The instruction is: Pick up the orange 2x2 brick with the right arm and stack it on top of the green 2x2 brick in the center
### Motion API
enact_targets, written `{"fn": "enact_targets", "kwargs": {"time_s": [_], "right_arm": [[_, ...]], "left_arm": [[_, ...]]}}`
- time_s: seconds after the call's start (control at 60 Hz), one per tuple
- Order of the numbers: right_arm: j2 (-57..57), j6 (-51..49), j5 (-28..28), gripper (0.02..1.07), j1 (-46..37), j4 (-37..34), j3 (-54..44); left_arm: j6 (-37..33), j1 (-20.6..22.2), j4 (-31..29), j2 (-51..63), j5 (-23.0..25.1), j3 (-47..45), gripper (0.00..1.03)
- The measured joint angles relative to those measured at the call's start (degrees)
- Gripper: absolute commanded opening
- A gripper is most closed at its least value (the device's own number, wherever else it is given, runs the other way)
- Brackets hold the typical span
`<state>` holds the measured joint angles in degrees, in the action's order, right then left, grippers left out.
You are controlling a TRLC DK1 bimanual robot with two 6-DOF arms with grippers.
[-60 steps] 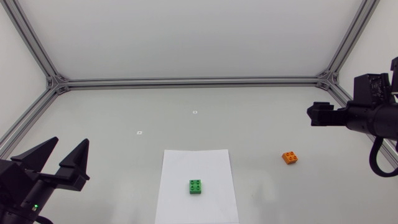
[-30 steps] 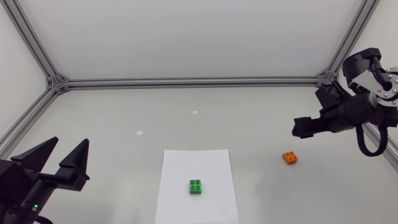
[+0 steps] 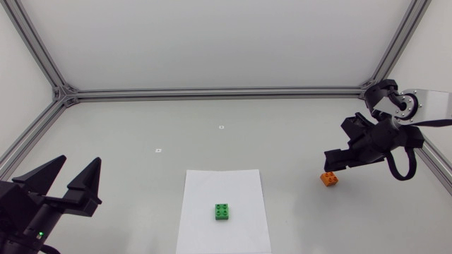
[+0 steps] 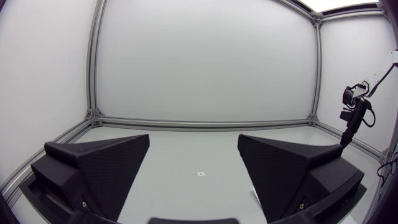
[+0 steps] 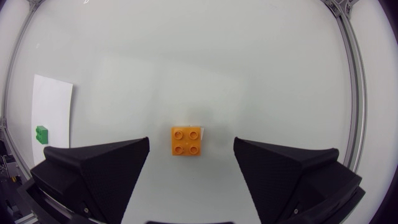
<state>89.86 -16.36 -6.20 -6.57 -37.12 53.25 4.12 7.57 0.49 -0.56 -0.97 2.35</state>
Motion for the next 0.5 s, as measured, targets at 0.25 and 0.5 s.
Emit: {"fn": "enact_targets", "kwargs": {"time_s": [0.25,0.5], "right_arm": [[3.61,0.07,1.99,0.93,1.42,1.9,-0.13],[5.07,1.6,2.82,0.81,2.4,3.28,-0.33]], "left_arm": [[0.0,0.02,0.0,0.0,0.0,0.0,0.99],[0.0,0.0,0.0,0.0,0.0,0.0,0.99]]}}
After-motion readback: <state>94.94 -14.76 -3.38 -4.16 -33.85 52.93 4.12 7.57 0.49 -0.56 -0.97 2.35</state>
